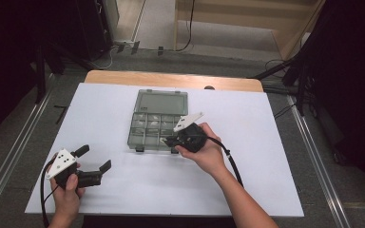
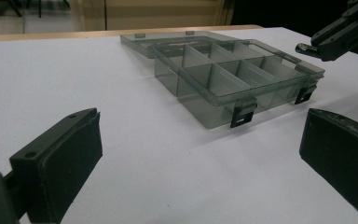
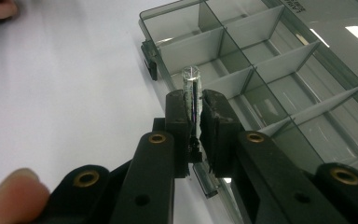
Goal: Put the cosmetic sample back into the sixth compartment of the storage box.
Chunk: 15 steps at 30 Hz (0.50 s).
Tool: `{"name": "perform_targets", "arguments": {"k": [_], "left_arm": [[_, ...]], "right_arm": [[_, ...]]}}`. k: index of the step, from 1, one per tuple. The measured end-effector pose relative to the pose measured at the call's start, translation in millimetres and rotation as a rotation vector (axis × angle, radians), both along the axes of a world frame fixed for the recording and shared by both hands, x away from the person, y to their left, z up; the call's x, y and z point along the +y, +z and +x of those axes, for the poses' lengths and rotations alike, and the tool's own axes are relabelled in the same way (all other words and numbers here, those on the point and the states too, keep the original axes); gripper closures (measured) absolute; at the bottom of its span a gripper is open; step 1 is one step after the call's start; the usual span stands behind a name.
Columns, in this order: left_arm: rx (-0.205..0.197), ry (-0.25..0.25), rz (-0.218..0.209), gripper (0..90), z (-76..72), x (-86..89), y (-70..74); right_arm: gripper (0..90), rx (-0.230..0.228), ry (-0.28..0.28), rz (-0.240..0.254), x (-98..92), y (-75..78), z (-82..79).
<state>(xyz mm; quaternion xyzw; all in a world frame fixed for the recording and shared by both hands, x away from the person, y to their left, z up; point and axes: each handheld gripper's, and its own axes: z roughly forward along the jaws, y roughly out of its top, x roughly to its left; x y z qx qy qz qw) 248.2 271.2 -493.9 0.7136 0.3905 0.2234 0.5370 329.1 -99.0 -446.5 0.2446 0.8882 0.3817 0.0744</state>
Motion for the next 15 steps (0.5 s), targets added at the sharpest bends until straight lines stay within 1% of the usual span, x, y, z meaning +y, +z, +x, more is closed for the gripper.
{"name": "perform_targets", "arguments": {"k": [15], "left_arm": [[0.0, -0.001, -0.003, 0.0, 0.0, 0.6, 0.1]], "right_arm": [[82.6, 0.0, 0.009, -0.007, 17.5, 2.5, 8.5]]}}
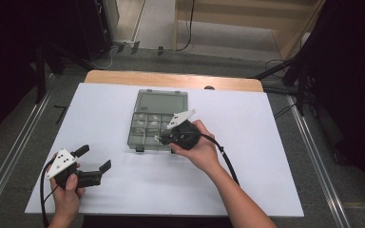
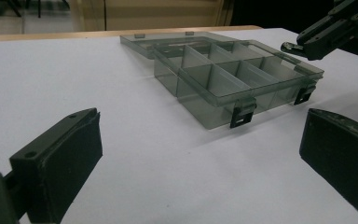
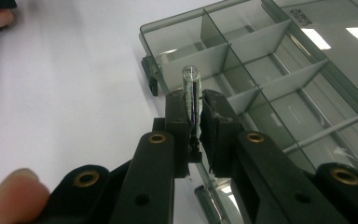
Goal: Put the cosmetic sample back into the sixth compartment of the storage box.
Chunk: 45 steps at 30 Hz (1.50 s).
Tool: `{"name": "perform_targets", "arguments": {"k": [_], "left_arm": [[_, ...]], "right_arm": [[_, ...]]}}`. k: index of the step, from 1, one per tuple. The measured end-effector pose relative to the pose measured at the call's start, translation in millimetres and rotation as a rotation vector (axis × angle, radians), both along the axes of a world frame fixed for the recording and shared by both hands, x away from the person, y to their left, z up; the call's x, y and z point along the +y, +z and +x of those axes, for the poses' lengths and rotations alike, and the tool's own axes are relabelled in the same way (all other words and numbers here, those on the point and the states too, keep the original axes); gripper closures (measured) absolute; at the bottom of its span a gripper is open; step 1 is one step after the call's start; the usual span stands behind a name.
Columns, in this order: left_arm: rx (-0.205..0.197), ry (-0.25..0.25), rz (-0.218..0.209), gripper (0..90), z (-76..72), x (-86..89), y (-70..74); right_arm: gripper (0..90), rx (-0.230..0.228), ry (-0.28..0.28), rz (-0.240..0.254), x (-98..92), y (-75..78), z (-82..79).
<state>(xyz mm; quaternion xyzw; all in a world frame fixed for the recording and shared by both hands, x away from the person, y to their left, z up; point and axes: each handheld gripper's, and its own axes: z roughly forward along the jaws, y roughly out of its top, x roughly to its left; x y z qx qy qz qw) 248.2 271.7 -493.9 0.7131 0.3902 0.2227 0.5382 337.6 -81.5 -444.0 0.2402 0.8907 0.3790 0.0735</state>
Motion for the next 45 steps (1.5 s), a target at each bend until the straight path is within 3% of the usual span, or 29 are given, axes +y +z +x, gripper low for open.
{"name": "perform_targets", "arguments": {"k": [29, 41, 45], "left_arm": [[-0.004, -0.008, -0.004, 0.0, -0.2, 0.3, -0.1], [-0.004, -0.009, -0.003, 0.0, -0.3, 0.4, -0.1], [-0.005, -0.01, -0.004, 0.0, -0.1, 0.4, -0.1]], "right_arm": [[82.5, 0.001, -0.018, -0.009, 35.5, -6.2, 15.3], [82.5, 0.015, -0.06, -0.023, 40.0, -14.0, 21.4], [82.5, -0.001, -0.077, -0.04, 42.0, -15.9, 21.9]]}}
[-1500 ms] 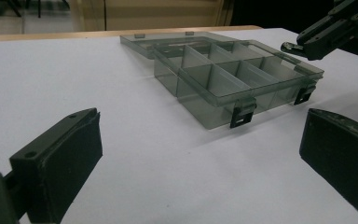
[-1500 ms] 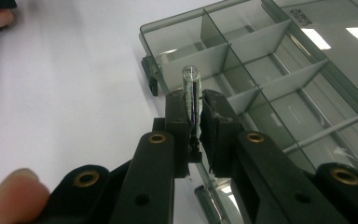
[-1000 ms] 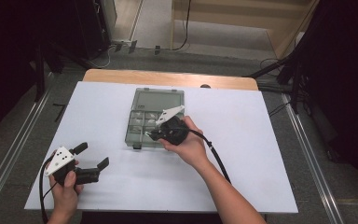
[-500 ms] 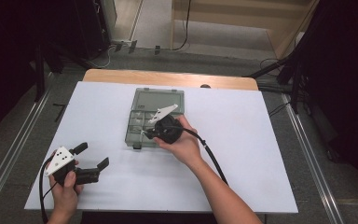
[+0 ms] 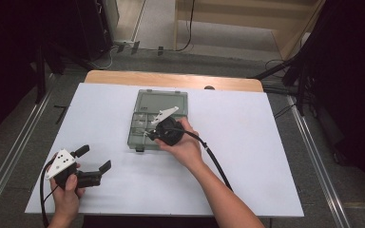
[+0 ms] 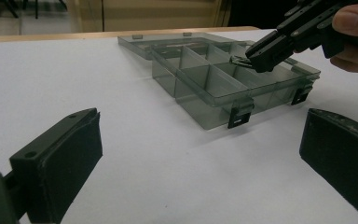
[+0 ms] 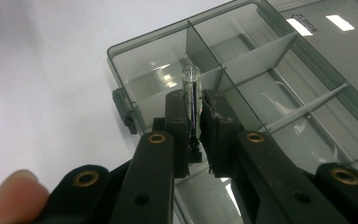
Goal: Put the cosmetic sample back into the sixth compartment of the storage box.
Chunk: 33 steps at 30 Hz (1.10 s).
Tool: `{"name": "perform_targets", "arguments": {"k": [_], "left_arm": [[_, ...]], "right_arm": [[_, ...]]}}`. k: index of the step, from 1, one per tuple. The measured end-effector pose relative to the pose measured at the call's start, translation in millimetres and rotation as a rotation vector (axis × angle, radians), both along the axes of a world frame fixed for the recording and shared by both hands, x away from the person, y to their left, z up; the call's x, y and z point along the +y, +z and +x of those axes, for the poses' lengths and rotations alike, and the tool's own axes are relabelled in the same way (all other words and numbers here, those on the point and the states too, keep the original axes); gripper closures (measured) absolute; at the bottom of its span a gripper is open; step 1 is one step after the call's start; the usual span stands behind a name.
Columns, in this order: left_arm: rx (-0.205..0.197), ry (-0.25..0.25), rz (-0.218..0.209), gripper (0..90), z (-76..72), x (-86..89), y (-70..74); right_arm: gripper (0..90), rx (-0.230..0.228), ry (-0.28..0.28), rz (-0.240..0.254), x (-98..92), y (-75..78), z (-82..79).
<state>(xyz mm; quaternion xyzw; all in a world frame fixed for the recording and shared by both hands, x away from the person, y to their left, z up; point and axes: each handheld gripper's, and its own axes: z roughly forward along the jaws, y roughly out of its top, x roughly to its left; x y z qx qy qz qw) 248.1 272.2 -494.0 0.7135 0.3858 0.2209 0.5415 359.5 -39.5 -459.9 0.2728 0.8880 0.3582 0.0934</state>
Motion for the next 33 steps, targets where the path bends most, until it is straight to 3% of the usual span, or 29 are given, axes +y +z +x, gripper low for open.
{"name": "perform_targets", "arguments": {"k": [9, 24, 33], "left_arm": [[0.0, 0.0, 0.0, 0.0, 0.0, 0.0, 0.0], [0.0, 0.0, 0.0, 0.0, 0.0, -0.1, 0.0], [0.0, 0.0, 0.0, 0.0, 0.1, -0.1, -0.1]], "right_arm": [[82.5, 0.018, -0.033, -0.003, 1.5, -3.6, 2.6], [82.0, 0.033, -0.042, -0.004, 4.3, -9.0, 4.0], [69.4, 0.004, -0.052, 0.004, 1.2, -5.7, 1.6]]}}
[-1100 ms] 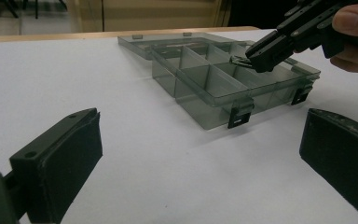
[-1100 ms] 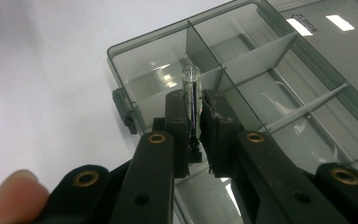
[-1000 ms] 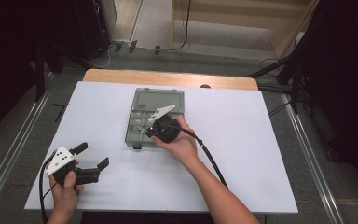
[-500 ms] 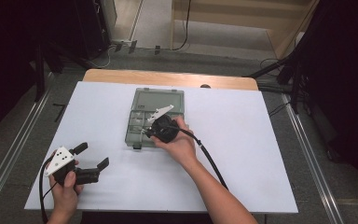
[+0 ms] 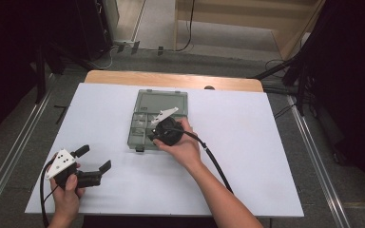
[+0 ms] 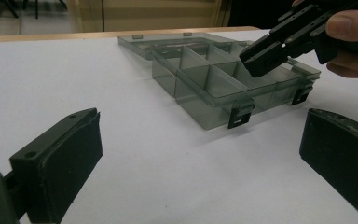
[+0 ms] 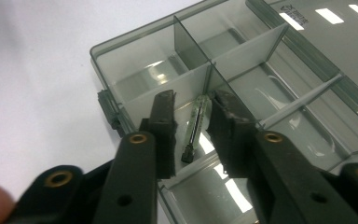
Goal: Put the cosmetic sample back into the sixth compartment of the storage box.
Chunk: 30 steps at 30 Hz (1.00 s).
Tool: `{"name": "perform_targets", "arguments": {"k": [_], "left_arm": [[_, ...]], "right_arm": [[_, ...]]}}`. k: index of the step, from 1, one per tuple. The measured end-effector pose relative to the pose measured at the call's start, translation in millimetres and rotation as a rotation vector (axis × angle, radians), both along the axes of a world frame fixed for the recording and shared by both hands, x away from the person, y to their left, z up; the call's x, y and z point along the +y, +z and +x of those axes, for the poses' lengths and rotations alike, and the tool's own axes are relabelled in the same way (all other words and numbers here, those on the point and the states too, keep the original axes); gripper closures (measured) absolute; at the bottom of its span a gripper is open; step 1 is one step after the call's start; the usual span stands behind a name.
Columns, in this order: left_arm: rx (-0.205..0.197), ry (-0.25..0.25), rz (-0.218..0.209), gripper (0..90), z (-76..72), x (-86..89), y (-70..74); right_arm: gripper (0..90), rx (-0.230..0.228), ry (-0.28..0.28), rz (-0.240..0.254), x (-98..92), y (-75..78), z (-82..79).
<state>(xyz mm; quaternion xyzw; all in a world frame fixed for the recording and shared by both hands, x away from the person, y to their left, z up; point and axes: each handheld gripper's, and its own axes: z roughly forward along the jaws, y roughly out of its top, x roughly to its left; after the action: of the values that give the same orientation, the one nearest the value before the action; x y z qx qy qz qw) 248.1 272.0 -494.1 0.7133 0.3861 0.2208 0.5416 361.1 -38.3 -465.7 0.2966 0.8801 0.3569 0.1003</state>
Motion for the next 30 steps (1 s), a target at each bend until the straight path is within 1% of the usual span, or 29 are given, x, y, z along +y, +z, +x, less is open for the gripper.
{"name": "perform_targets", "arguments": {"k": [1, 3, 5, 6, 8, 9, 10, 12, 15, 16, 19, 30], "left_arm": [[0.0, 0.0, 0.001, 0.0, 0.0, -0.1, 0.0], [0.0, 0.0, 0.002, 0.0, -0.1, -0.3, 0.0], [0.001, 0.001, 0.002, 0.0, -0.1, -0.5, 0.0], [0.003, 0.001, 0.004, 0.0, -0.1, -0.5, 0.0], [0.002, 0.002, 0.004, 0.0, -0.1, -0.6, 0.0], [0.002, 0.002, 0.004, 0.0, 0.1, -0.7, -0.1], [0.002, 0.003, 0.004, 0.0, 0.1, -0.8, -0.2], [0.002, 0.003, 0.004, 0.0, 0.1, -1.1, -0.2], [0.002, 0.004, 0.006, 0.0, 0.1, -1.2, -0.3], [0.002, 0.005, 0.005, 0.0, 0.2, -1.3, -0.4], [0.003, 0.006, 0.003, 0.0, 0.7, -0.9, -0.5], [0.0, 0.004, 0.015, 0.0, 1.0, -3.0, -0.6]], "right_arm": [[67.4, -0.001, 0.001, 0.002, -0.6, 0.4, -0.5], [59.8, 0.0, 0.0, 0.004, -2.0, 0.9, -1.2], [51.8, 0.009, 0.012, 0.028, -4.9, 1.3, -1.6], [47.6, 0.015, 0.011, 0.032, -5.6, 1.6, -2.0], [40.4, -0.005, 0.02, 0.024, -7.5, 2.2, -3.0], [36.8, -0.006, 0.015, 0.023, -7.9, 2.5, -3.8], [31.9, -0.008, 0.018, 0.029, -9.3, 2.9, -4.2], [19.7, -0.02, 0.005, 0.037, -11.8, 3.6, -4.9], [5.5, -0.031, -0.02, 0.043, -15.1, 4.5, -6.1], [0.6, -0.03, -0.019, 0.05, -16.4, 4.6, -6.0], [0.0, -0.024, -0.015, 0.072, -21.1, 5.7, -6.9], [0.0, -0.05, -0.051, 0.098, -36.8, 6.7, -10.1]]}}
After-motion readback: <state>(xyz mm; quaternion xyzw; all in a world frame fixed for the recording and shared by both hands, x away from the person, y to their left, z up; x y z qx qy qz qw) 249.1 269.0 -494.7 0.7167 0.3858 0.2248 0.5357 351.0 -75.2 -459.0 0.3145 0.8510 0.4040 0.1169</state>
